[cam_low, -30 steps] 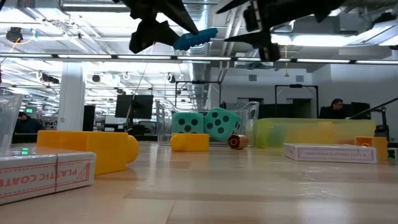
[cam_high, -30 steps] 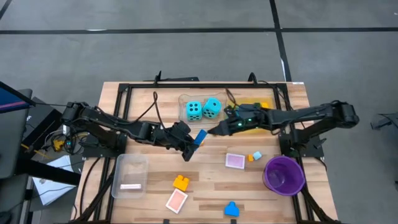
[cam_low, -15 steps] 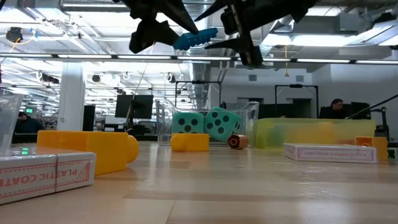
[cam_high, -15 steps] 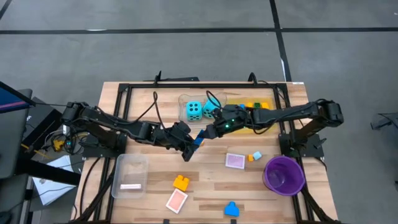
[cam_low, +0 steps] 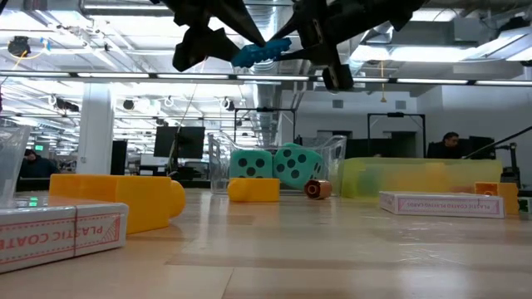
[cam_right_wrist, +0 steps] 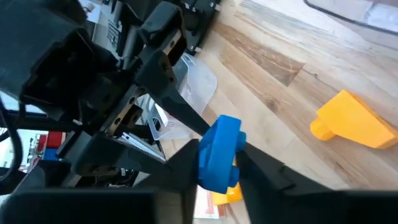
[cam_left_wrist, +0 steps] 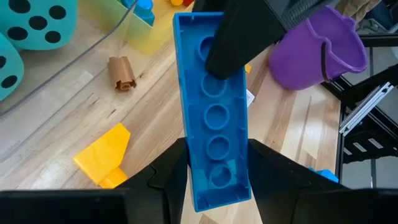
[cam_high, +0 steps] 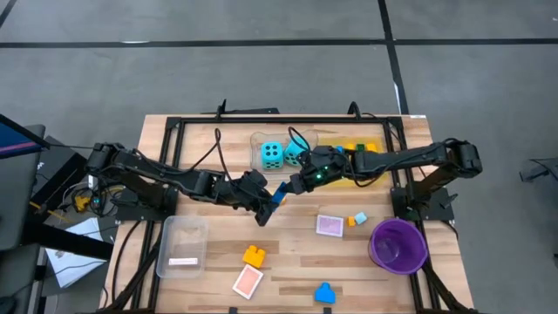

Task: Pick & Place Toys
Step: Put the blue game piece into the yellow bin

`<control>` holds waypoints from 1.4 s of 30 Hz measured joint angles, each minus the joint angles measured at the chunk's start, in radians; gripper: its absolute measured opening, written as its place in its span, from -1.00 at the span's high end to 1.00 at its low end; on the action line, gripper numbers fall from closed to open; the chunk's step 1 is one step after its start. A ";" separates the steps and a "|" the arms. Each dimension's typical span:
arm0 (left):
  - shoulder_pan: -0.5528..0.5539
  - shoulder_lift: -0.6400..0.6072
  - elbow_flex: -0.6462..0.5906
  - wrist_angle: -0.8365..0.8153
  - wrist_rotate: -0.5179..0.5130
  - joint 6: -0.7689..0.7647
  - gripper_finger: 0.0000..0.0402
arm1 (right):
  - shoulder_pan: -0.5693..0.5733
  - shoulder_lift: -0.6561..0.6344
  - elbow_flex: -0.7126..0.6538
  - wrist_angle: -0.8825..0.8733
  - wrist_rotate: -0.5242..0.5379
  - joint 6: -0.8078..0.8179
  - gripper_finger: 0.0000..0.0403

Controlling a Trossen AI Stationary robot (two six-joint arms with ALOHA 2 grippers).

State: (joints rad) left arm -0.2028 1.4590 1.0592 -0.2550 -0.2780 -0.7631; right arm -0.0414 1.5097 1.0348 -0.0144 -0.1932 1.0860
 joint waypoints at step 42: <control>-0.094 0.000 0.000 -0.252 0.040 0.023 0.46 | -0.032 -0.332 -0.016 -0.841 0.294 -0.120 0.80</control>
State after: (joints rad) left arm -0.2970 1.4590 1.0588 -0.5072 -0.2382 -0.7404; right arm -0.0729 1.1778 1.0185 -0.8556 0.1004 0.9659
